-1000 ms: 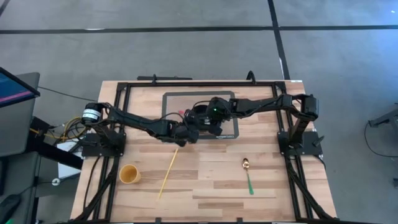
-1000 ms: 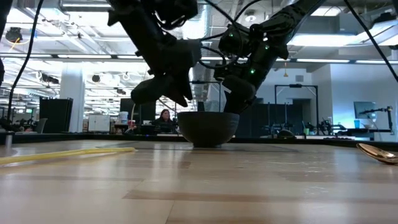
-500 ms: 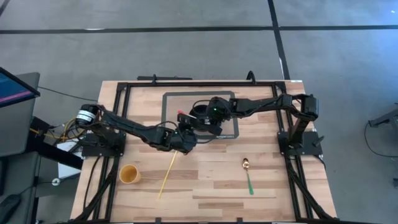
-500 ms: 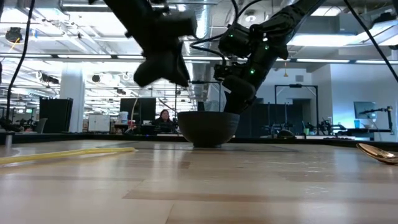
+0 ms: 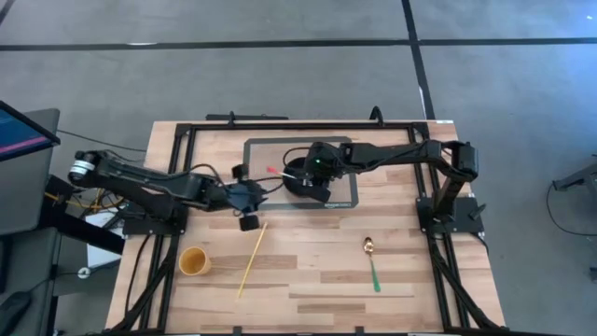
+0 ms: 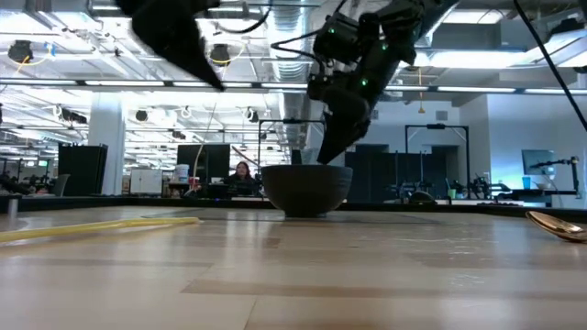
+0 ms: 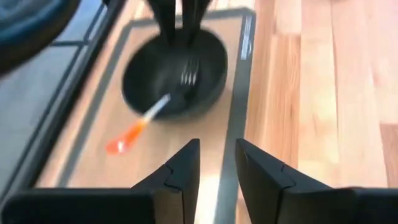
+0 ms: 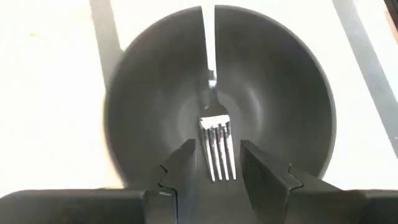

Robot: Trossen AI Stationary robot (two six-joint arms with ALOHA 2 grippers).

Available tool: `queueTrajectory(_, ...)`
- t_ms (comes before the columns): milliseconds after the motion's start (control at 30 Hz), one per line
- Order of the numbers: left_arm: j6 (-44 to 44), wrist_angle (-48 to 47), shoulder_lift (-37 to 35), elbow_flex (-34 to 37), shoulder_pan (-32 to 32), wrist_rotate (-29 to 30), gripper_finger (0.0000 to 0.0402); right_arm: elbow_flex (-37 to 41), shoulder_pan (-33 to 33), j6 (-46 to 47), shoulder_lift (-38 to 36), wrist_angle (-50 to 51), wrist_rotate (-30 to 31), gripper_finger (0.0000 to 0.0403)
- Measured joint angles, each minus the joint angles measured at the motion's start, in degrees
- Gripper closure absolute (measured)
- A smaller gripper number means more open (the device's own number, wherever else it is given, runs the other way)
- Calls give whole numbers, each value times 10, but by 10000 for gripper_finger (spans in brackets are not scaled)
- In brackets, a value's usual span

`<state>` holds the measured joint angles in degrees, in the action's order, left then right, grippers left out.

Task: Pick & Place Utensil
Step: Put the green spoon into the black bowl

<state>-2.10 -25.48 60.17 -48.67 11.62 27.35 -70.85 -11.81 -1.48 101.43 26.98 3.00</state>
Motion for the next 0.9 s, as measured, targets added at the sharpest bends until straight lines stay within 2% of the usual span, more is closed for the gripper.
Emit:
queueTrajectory(133, -54, 43, -42, 79, 3, -5, 304, -41, 10, 3, -2, 64, 1, 285)
queueTrajectory(267, -62, 136, -69, 141, 11, -13, 304, -88, 26, 32, -33, 148, 41, 285)
queueTrajectory(400, -59, 196, -81, 177, 12, -14, 304, -103, 53, 51, -92, 210, 92, 285)
queueTrajectory(533, -58, 202, -81, 187, 12, -15, 304, -102, 83, 99, -155, 246, 96, 285)
queueTrajectory(667, -58, 205, -81, 187, 12, -15, 304, -68, 114, 141, -202, 235, 98, 285)
queueTrajectory(900, -59, 221, -81, 187, 12, -12, 304, 39, 188, 282, -245, 238, 139, 285)
